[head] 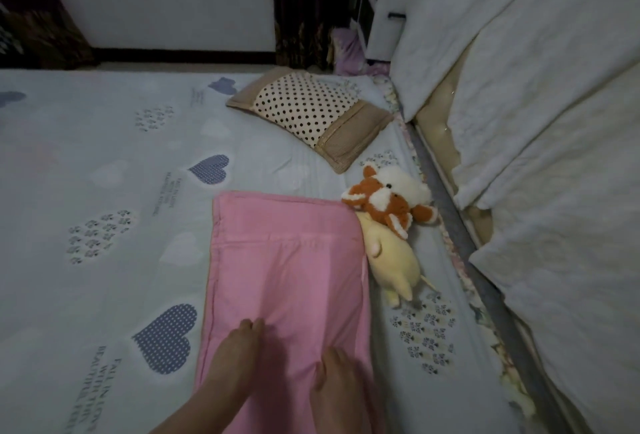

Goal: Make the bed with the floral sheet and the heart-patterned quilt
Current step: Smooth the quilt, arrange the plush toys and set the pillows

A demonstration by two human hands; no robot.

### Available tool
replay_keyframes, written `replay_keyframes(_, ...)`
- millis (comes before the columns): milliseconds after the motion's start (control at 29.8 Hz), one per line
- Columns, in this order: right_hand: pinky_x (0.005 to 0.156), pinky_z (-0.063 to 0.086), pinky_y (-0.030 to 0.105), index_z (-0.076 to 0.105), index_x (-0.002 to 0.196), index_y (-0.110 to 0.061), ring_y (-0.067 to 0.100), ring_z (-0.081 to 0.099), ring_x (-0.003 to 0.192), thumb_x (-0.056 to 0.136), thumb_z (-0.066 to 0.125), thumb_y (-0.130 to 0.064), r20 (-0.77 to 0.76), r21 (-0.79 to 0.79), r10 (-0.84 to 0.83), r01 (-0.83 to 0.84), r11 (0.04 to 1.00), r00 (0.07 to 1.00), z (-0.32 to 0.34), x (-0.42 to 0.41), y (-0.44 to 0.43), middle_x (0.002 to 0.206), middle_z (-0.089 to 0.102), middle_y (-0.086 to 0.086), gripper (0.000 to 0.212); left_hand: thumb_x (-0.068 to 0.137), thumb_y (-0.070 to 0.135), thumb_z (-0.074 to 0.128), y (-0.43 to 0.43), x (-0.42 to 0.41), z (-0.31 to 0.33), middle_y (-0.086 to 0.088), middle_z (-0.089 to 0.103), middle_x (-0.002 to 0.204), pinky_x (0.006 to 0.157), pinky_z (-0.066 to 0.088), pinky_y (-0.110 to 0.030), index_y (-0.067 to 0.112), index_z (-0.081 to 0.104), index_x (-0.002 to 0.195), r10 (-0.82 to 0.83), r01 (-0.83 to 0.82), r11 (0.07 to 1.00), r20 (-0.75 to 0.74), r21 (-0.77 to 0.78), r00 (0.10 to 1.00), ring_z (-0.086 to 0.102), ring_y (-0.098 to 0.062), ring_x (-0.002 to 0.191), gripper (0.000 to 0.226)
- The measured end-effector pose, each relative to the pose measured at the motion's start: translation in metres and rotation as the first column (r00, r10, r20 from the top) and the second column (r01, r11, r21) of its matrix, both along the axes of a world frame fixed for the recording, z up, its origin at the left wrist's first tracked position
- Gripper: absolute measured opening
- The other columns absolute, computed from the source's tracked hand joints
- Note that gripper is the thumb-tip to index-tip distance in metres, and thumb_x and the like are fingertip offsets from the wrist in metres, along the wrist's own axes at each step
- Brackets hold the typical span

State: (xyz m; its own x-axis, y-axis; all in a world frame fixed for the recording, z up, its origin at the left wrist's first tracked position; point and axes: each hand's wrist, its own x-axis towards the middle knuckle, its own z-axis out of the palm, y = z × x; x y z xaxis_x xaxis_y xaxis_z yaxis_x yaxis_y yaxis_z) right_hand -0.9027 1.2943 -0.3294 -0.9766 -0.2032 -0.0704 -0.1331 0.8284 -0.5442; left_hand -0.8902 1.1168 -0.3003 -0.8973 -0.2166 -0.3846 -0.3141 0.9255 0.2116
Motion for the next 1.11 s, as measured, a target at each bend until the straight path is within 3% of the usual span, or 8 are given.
replay_keyframes(268, 0.043, 0.019, 0.024, 0.040, 0.077, -0.029, 0.007, 0.048, 0.038, 0.052, 0.050, -0.037, 0.022, -0.075, 0.055, -0.054, 0.996, 0.998, 0.093, 0.054, 0.040, 0.059, 0.055, -0.011, 0.027, 0.104, 0.028, 0.032, 0.028, 0.070, 0.098, -0.012, 0.042, 0.116, 0.091, 0.042, -0.037, 0.011, 0.038, 0.134, -0.106, 0.105, 0.994, -0.017, -0.038, 0.994, 0.057, -0.028, 0.119, 0.035)
replay_keyframes(369, 0.057, 0.034, 0.021, 0.047, 0.070, -0.030, 0.000, 0.054, 0.062, 0.056, 0.040, -0.040, -0.022, -0.032, -0.046, 0.045, 0.998, 0.999, 0.079, 0.051, 0.074, 0.057, 0.062, -0.010, 0.018, 0.103, 0.025, 0.033, 0.042, 0.085, 0.120, -0.009, 0.027, 0.092, 0.091, 0.042, -0.040, 0.012, 0.035, 0.139, -0.166, 0.165, 0.986, -0.026, -0.031, 0.986, 0.058, -0.029, 0.117, 0.038)
replay_keyframes(469, 0.058, 0.045, 0.036, 0.033, 0.080, -0.028, 0.004, 0.065, 0.085, 0.062, 0.029, -0.040, 0.004, 0.123, -0.142, 0.140, 0.982, 0.990, 0.041, 0.043, 0.111, 0.079, 0.069, -0.004, 0.023, 0.103, 0.020, 0.031, 0.062, 0.083, 0.132, -0.015, 0.043, 0.118, 0.092, 0.042, -0.041, 0.015, 0.032, 0.145, -0.207, 0.203, 0.974, -0.033, -0.098, 0.978, 0.056, -0.030, 0.119, 0.042)
replay_keyframes(536, 0.044, 0.033, 0.026, 0.036, 0.081, -0.031, -0.003, 0.055, 0.068, 0.062, 0.033, -0.042, -0.112, 0.189, -0.147, 0.167, 0.968, 0.983, 0.066, 0.066, 0.124, 0.077, 0.059, -0.014, 0.022, 0.098, 0.019, 0.047, 0.076, 0.080, 0.154, -0.014, 0.053, 0.121, 0.083, 0.047, -0.038, 0.012, 0.042, 0.134, -0.226, 0.220, 0.971, -0.062, -0.092, 0.972, 0.064, -0.029, 0.105, 0.038)
replay_keyframes(637, 0.047, 0.033, 0.026, 0.059, 0.067, -0.027, 0.002, 0.048, 0.054, 0.061, 0.041, -0.041, -0.217, 0.006, -0.184, 0.190, 0.982, 0.959, 0.160, 0.113, 0.135, 0.062, 0.062, -0.008, 0.024, 0.043, 0.028, 0.094, 0.103, 0.078, 0.179, -0.007, 0.057, 0.069, 0.039, 0.034, -0.029, 0.019, 0.058, 0.086, -0.373, 0.343, 0.922, -0.176, -0.181, 0.911, 0.061, -0.016, 0.046, 0.057)
replay_keyframes(804, 0.030, 0.027, 0.021, 0.070, 0.058, -0.017, 0.006, 0.054, 0.035, 0.058, 0.055, -0.035, -0.233, 0.087, -0.273, 0.300, 0.950, 0.933, 0.183, 0.139, 0.163, 0.054, 0.064, -0.002, 0.023, 0.099, 0.010, 0.038, 0.156, 0.068, 0.197, -0.013, 0.048, 0.125, 0.070, 0.033, -0.040, 0.011, 0.046, 0.127, -0.491, 0.470, 0.871, -0.206, -0.147, 0.846, 0.059, -0.033, 0.107, 0.029)
replay_keyframes(1006, 0.033, 0.044, 0.025, 0.072, 0.057, -0.019, 0.012, 0.060, 0.039, 0.029, 0.092, -0.025, -0.217, 0.318, -0.204, 0.267, 0.910, 0.954, 0.192, 0.134, 0.147, 0.052, 0.063, -0.003, 0.036, 0.061, 0.024, 0.089, 0.190, 0.059, 0.198, -0.013, 0.065, 0.115, 0.077, 0.051, -0.028, 0.013, 0.070, 0.106, -0.631, 0.632, 0.771, -0.227, -0.078, 0.742, 0.066, -0.027, 0.100, 0.050)
replay_keyframes(1106, 0.040, 0.050, 0.025, 0.076, 0.066, -0.019, 0.010, 0.064, 0.046, 0.021, 0.097, -0.023, -0.206, 0.317, -0.195, 0.253, 0.914, 0.959, 0.192, 0.124, 0.131, 0.056, 0.066, -0.003, 0.050, 0.093, 0.011, 0.060, 0.195, 0.059, 0.192, -0.023, 0.032, 0.153, 0.111, 0.032, -0.037, 0.003, 0.047, 0.140, -0.665, 0.656, 0.744, -0.221, -0.125, 0.713, 0.036, -0.036, 0.139, 0.050)
